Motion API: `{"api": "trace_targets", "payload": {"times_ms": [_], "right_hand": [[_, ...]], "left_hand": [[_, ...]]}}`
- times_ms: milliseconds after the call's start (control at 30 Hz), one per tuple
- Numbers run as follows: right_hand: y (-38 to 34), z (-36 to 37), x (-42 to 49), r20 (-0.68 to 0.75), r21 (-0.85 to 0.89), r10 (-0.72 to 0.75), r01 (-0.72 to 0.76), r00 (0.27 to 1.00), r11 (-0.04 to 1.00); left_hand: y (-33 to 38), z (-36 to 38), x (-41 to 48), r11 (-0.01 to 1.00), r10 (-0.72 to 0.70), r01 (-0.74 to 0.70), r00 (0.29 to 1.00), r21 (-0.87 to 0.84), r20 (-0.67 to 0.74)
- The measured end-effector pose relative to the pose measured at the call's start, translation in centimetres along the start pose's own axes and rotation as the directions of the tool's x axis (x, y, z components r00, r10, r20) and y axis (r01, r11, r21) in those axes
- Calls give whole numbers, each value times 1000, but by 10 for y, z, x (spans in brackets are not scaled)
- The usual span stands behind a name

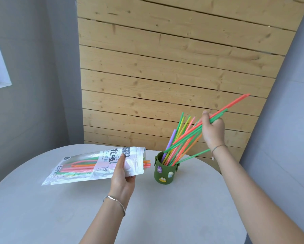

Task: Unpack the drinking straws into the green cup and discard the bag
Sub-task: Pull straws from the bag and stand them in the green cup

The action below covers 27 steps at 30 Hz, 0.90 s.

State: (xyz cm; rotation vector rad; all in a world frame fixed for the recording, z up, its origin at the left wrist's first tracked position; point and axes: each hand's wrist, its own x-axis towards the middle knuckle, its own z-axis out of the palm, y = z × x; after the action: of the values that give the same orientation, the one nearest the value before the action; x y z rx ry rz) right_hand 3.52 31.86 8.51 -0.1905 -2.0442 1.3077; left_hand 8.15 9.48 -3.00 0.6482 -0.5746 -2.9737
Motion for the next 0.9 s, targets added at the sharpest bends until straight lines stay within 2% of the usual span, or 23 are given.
{"api": "trace_targets", "payload": {"times_ms": [100, 233, 367, 567, 700, 767, 833, 900], "right_hand": [[9, 9, 0, 190, -156, 42, -13, 981, 988], [20, 17, 0, 420, -314, 183, -47, 889, 948], [26, 21, -2, 484, -323, 247, -91, 840, 942], [37, 27, -4, 460, -327, 335, -193, 822, 925], [38, 29, -8, 492, -358, 345, -176, 799, 917], [33, 29, -7, 422, -342, 283, -137, 861, 929], [24, 26, -5, 281, -339, 141, -39, 949, 940], [15, 21, 1, 157, -320, -8, 58, 988, 946]], "left_hand": [[1, -1, 2, 1000, 3, -3, 1000, -2, 3], [2, -2, 4, 1000, 13, -13, 1000, -4, -6], [1, -1, 4, 1000, 7, -7, 1000, 16, -6], [-2, -3, 6, 998, -15, 14, 1000, 54, 11], [-3, -2, 3, 998, -9, 9, 1000, 66, 6], [-3, -4, 5, 998, 1, -1, 1000, 67, 10], [-2, -5, 5, 998, 3, -4, 1000, 63, 11], [-1, -5, 6, 998, 2, -3, 1000, 64, 17]]}}
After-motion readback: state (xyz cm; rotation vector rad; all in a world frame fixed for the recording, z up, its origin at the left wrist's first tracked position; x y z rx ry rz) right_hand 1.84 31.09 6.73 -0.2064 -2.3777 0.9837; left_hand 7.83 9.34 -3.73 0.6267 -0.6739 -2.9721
